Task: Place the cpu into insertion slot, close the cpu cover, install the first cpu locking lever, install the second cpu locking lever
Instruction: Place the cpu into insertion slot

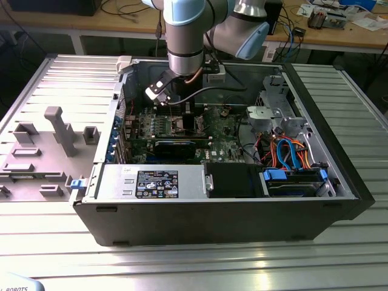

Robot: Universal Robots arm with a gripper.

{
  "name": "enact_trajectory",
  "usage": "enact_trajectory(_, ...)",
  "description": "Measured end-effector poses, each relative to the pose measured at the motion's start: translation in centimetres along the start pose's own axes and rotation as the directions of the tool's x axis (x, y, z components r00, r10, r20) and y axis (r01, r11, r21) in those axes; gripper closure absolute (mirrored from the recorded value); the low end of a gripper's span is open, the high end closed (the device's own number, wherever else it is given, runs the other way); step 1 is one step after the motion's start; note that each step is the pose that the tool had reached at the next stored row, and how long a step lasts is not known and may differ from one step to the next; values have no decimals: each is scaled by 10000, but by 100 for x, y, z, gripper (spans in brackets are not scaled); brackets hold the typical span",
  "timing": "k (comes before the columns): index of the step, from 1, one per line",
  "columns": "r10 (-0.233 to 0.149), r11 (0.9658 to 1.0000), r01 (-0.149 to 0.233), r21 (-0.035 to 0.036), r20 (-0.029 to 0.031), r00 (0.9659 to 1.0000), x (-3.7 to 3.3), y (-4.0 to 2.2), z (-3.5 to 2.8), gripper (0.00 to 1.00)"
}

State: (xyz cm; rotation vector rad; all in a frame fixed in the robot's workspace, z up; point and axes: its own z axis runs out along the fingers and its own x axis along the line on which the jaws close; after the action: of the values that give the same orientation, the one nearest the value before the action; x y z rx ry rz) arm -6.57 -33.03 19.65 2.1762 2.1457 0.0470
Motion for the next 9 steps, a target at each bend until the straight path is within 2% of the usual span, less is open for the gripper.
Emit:
enact_trajectory(3,2,10000,-2,8,-14,10000,0,-1,-7,30)
enact_trajectory(4,5,10000,-5,10,-37,10000,0,-3,-7,30)
enact_trajectory(5,8,10000,-8,11,-95,10000,0,-10,-8,30)
enact_trajectory(7,13,10000,-13,9,-169,9999,3,-17,-6,30)
enact_trajectory(9,15,10000,-15,11,-190,9998,5,-18,-5,30)
